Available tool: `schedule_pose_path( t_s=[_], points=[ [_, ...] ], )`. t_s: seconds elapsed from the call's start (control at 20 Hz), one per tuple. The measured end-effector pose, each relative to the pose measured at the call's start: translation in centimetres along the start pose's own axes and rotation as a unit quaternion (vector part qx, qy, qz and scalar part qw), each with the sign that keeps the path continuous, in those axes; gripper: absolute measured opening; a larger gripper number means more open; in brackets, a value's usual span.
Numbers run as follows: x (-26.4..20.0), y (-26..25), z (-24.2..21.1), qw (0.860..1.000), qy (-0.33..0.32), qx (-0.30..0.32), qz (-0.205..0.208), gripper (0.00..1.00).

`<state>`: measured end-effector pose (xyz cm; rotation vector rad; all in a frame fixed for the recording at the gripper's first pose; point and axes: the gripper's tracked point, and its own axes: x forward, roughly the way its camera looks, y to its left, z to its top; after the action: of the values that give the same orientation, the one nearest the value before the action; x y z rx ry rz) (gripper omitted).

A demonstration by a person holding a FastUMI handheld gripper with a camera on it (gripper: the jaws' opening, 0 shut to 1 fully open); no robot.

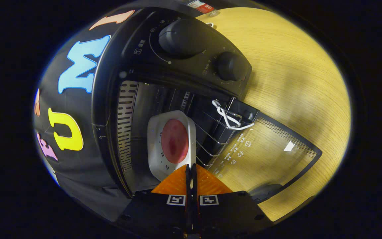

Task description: Open the toaster oven, put the food inside, and close the toaster oven door.

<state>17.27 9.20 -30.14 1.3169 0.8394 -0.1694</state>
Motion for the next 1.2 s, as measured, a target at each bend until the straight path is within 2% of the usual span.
schedule_pose_path(
  t_s=[0.15,0.3,0.65,0.7,1.05,1.1,1.2],
  points=[
    [0.6,0.5,0.6,1.000,-0.025,0.003,0.002,0.04],
    [1.0,1.0,0.5,1.000,-0.014,0.019,0.010,0.06],
    [0.3,1.7,0.0,1.000,-0.015,0.004,0.025,0.10],
    [0.0,1.9,-0.4,0.999,-0.007,0.001,0.032,0.17],
    [-2.9,2.3,-3.6,0.998,0.019,-0.029,0.052,0.85],
    [-3.5,2.1,-4.0,0.998,0.021,-0.034,0.051,0.85],
    [-4.5,1.7,-4.9,0.997,0.024,-0.051,0.049,0.98]
  ],
)
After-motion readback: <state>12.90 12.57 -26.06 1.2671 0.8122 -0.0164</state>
